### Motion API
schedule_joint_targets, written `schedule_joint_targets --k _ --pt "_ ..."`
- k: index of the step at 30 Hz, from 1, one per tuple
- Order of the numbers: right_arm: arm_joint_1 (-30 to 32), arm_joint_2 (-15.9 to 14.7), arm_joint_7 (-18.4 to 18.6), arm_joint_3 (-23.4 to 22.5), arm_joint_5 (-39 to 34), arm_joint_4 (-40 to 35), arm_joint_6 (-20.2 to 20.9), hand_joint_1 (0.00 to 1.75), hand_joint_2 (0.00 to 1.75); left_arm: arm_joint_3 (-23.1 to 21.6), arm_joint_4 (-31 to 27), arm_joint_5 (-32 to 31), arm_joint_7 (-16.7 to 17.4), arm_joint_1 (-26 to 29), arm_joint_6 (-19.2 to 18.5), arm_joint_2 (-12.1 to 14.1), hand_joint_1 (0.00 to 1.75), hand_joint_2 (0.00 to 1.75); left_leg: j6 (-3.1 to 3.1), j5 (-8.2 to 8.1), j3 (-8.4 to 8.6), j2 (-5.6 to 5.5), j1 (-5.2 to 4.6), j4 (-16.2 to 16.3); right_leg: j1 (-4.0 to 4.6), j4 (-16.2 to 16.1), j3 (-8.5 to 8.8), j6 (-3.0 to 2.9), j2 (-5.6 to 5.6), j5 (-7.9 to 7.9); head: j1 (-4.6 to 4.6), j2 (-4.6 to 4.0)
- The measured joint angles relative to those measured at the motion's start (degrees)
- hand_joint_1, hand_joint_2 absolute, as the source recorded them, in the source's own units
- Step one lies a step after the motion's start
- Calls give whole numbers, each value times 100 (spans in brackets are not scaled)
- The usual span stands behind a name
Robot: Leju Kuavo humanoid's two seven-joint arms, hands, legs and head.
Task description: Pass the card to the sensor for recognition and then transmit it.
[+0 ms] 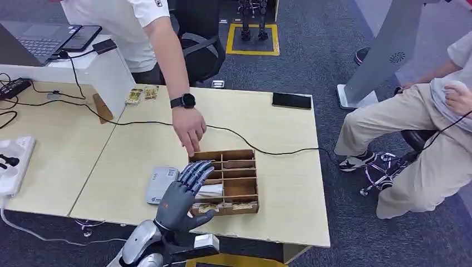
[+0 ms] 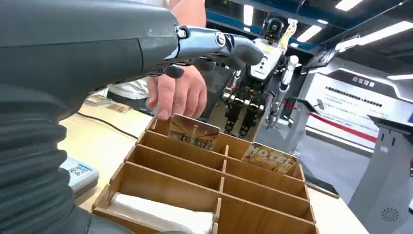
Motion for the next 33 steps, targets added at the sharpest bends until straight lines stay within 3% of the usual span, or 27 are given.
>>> schedule_joint_targets --k 16,33 --pt "0 0 -17 -35 -4 0 2 0 175 0 79 -376 256 -15 -275 197 0 175 0 0 0 0 1 0 -1 0 0 0 1 0 0 0" --pt "-1 0 -17 -39 -7 2 -7 0 175 -2 275 -400 262 -38 -387 251 0 175 0 0 0 1 0 0 -1 0 -1 0 0 0 0 -2"
